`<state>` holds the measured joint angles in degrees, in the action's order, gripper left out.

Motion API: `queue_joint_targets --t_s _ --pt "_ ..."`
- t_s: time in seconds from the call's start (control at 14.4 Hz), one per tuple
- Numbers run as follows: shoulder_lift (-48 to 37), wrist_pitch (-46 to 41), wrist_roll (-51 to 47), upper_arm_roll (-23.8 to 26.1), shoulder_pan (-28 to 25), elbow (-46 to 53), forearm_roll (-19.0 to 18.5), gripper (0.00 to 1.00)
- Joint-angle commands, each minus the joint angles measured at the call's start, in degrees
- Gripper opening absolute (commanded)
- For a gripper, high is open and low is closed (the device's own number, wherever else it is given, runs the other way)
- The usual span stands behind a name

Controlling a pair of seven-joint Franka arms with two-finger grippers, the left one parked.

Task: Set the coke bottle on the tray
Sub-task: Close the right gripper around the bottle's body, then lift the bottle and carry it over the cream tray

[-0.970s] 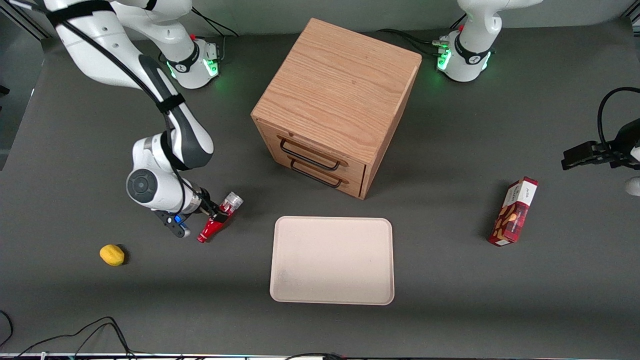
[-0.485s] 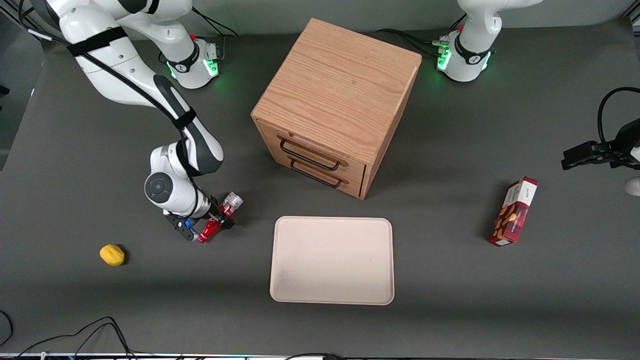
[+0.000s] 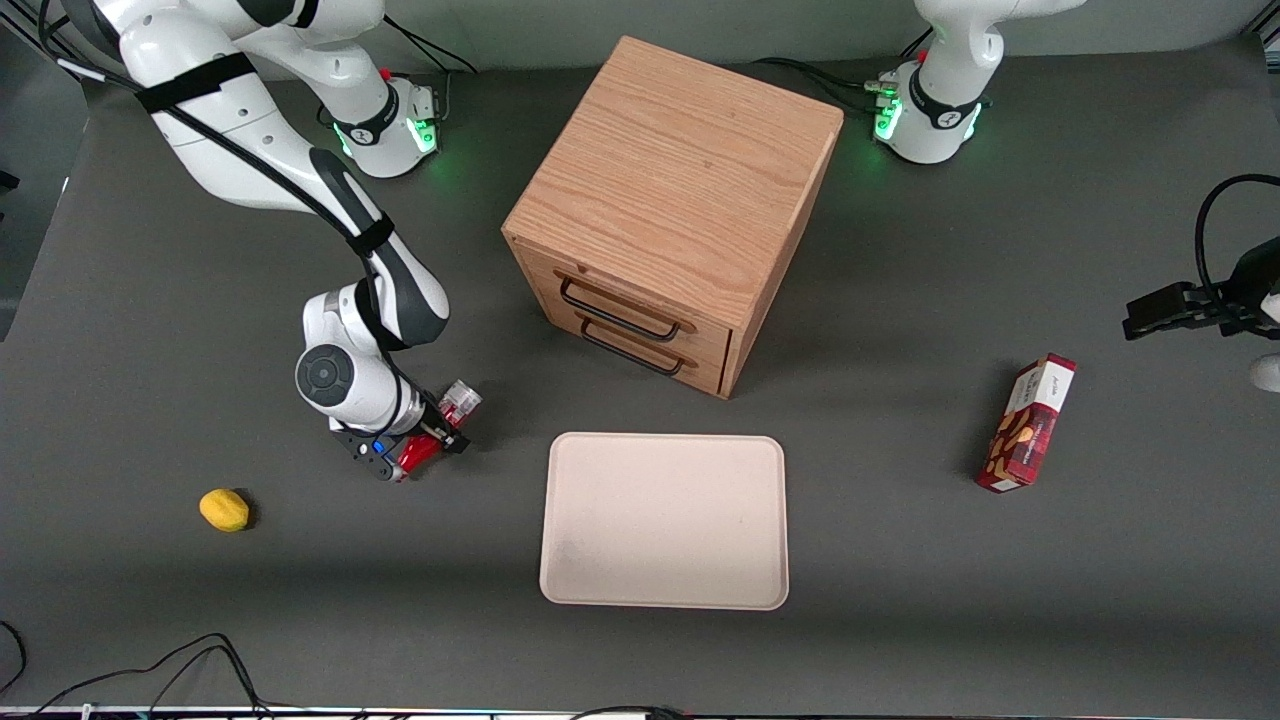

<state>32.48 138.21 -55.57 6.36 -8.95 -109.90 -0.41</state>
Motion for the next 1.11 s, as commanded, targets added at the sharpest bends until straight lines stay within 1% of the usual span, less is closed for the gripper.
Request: queue_joint_targets --t_s 0.0,0.14,0.28,0.42,0.55,0.69,0.76,0.83,1.04 --pt "-5.1 -10.2 1.4 0.0 -0.4 4.4 -1.3 0.0" --pt "-6.8 -18.1 6.2 0.7 -0.4 10.5 -1.3 0.0" --pt "-5.7 -24.5 11.3 3.5 -0.6 19.1 -1.6 0.0" --pt "-2.7 -28.9 14.6 5.4 -1.7 28.0 -3.6 0.0" --pt "4.0 -32.4 16.7 7.7 -3.7 39.9 -5.0 0.0" --pt "12.8 -31.7 17.3 10.4 -4.5 49.4 -5.2 0.0" --pt "17.0 -29.6 19.9 11.6 -4.9 52.6 -5.2 0.0" --pt "20.0 -26.7 22.8 11.7 -5.8 53.4 -5.3 0.0" --pt "26.5 -17.6 23.1 11.0 -7.3 53.5 -5.5 0.0"
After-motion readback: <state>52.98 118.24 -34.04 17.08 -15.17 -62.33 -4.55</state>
